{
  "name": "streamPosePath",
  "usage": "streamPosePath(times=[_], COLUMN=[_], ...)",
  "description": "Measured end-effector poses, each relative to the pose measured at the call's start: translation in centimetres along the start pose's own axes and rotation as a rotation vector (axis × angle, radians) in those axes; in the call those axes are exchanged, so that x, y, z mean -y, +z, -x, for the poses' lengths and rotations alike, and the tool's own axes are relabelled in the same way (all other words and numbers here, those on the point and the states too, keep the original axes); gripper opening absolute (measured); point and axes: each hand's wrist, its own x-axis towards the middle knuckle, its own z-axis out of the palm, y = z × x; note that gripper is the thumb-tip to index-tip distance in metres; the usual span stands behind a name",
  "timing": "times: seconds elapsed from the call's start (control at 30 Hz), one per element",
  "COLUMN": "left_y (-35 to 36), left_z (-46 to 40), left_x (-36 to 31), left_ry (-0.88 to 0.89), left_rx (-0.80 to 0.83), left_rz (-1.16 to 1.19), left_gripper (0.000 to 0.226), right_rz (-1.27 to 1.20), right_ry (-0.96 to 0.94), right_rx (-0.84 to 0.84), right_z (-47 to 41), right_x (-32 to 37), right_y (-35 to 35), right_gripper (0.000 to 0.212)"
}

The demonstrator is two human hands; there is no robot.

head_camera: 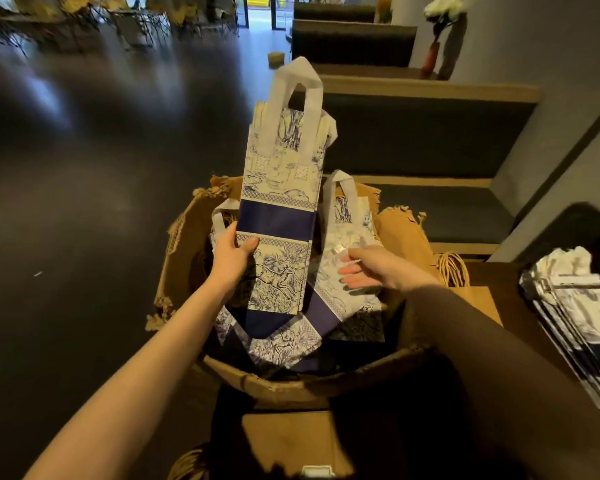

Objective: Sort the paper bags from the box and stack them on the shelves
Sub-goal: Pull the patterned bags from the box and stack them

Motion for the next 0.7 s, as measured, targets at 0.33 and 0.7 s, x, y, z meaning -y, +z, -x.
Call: streamPosePath(times=[0.33, 0.7], left_y=[0.0, -0.2], left_z=[0.1, 0.2], left_x=[0.5, 0.7], left_ry=[-0.044, -0.04], left_rx=[-0.011, -0.039], left_rz=[-0.026, -0.021], left_gripper=[0.038, 0.036], right_rz=[0.134, -0.431], right_ry=[0.212, 0.267], right_rx=[-0.089, -0.036], right_z=[0.5, -0.1], right_x=[-2.5, -3.2], right_y=[0.1, 0.5], right_gripper=[0.048, 0.012])
